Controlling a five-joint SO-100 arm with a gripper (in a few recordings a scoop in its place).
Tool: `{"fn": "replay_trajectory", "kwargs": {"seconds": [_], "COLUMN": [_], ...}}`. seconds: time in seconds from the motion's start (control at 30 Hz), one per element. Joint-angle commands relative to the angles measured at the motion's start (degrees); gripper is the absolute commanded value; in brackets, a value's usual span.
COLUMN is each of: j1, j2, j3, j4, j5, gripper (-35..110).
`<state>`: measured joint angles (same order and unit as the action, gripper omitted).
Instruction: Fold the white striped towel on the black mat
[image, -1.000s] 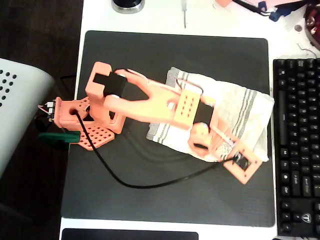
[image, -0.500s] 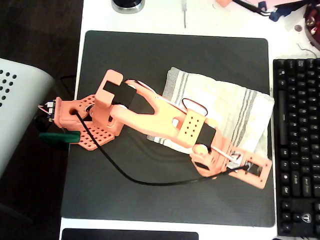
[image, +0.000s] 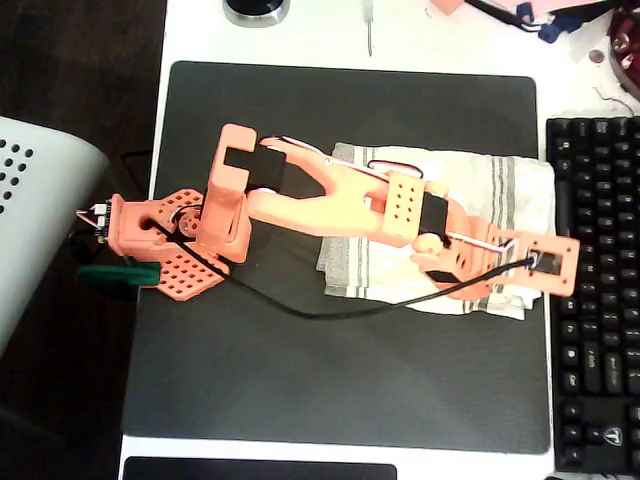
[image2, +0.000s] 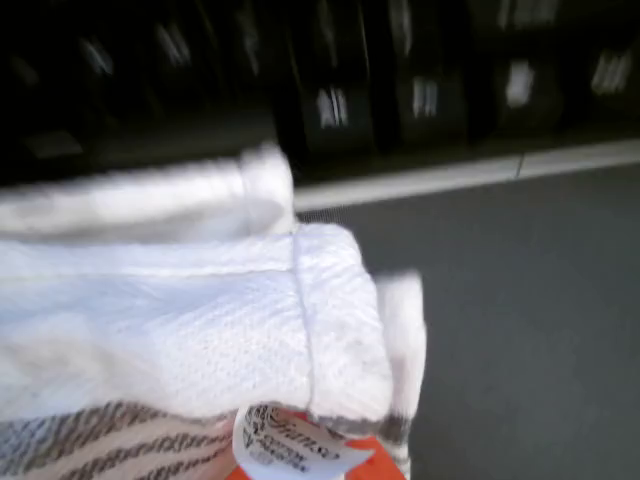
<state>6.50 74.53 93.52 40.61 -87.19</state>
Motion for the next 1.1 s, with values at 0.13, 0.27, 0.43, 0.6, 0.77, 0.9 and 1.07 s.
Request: {"fn": "replay_trajectory", "kwargs": {"seconds": [0.13, 0.27, 0.43, 0.6, 0.77, 0.9, 1.07], "j1": [2.4, 3.2, 2.3, 0.3, -2.9, -3.7, -4.0], "j2": [11.3, 26.0, 41.0, 54.7, 82.0, 101.4, 111.2], "j3": [5.4, 15.0, 28.6, 43.0, 63.0, 74.1, 80.2], "j4": [1.1, 3.8, 9.0, 11.4, 14.2, 19.7, 22.6], "j5": [0.1, -0.5, -0.3, 1.8, 1.0, 1.4, -0.1], "gripper": [9, 12, 3, 0, 0, 0, 0]}}
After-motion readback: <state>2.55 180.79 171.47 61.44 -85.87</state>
